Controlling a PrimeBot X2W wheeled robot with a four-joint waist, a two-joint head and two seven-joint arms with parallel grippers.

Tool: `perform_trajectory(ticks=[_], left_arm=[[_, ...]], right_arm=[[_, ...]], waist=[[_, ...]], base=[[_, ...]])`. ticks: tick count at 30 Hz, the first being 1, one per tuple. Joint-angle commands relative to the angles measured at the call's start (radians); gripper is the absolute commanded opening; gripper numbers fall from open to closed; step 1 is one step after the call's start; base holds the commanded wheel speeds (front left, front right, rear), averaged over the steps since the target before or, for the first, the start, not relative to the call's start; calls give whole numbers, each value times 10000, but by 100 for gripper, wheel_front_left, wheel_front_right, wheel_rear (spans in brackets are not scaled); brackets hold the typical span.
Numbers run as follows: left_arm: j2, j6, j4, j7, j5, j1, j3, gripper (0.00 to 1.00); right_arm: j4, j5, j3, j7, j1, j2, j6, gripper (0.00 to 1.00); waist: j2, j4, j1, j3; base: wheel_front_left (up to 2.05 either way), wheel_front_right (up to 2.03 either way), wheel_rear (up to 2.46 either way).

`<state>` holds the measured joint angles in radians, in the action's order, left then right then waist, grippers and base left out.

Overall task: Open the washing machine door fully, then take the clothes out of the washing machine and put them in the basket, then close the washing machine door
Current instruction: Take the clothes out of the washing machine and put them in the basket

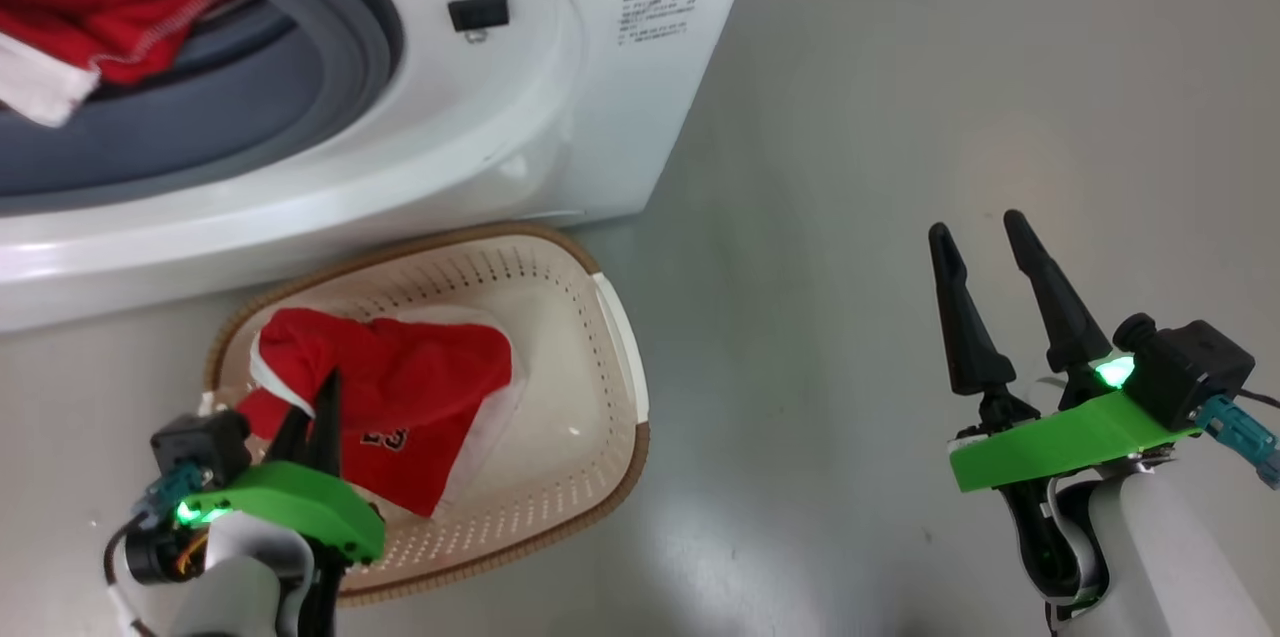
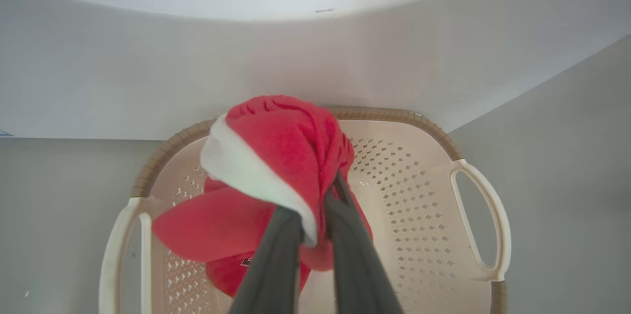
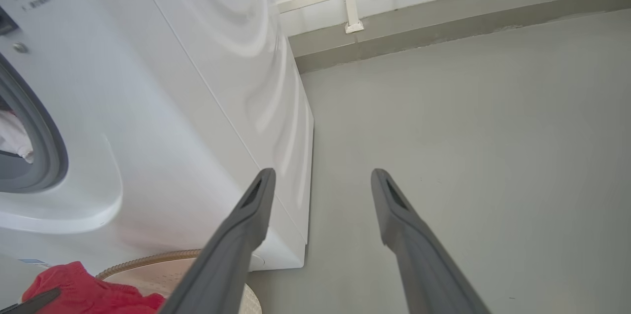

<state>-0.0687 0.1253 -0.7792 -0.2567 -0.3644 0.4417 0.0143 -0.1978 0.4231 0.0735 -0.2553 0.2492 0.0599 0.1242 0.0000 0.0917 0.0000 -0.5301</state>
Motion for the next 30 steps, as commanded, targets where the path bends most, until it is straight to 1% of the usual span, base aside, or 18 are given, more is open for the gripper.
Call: perform_trajectory(ticks=[1, 3, 9, 12, 15, 17, 19, 21, 22, 30], left_arm=[[-275, 54, -137, -51, 55, 216, -167, 9], [-280, 54, -495, -51, 32, 482, -51, 10], [-279, 54, -1582, -51, 56, 1171, 118, 16], [-264, 54, -1781, -51, 19, 1367, -8, 20], [-237, 54, -1863, -51, 35, 1439, -27, 26], [-234, 54, -1911, -51, 39, 1444, -64, 33], [-243, 54, -1976, -51, 36, 1437, -143, 45], [-254, 54, -2002, -51, 41, 1420, -230, 84], [-257, 54, -2001, -51, 53, 1408, -269, 100], [-215, 54, -1995, -51, 56, 1037, -701, 100]], right_arm=[[290, -122, 123, -65, 110, 21, 65, 100], [337, -141, 97, -65, 189, 15, 65, 100], [434, -218, 80, -65, 332, 9, 65, 100], [465, -241, 87, -65, 343, 18, 65, 100], [468, -245, 104, -65, 369, 26, 65, 100], [454, -252, 120, -65, 390, 27, 65, 100], [447, -260, 133, -65, 393, 25, 65, 100], [430, -262, 148, -65, 376, 22, 65, 100], [423, -263, 149, -65, 365, 21, 65, 100], [264, -210, 204, -65, 225, 3, 65, 100]], waist=[[0, 121, 0, -685], [0, 120, 0, -903], [0, 54, 0, -1373], [0, 52, 0, -1461], [0, 75, 0, -1486], [0, 97, 0, -1470], [0, 120, 0, -1434], [0, 137, 0, -1383], [0, 140, 0, -1352], [0, 167, 0, -762]], base=[[0, 0, 0], [0, 0, 0], [0, 0, 0], [0, 0, 0], [0, 0, 0], [0, 0, 0], [0, 0, 0], [0, 0, 0], [0, 0, 0], [0, 0, 0]])
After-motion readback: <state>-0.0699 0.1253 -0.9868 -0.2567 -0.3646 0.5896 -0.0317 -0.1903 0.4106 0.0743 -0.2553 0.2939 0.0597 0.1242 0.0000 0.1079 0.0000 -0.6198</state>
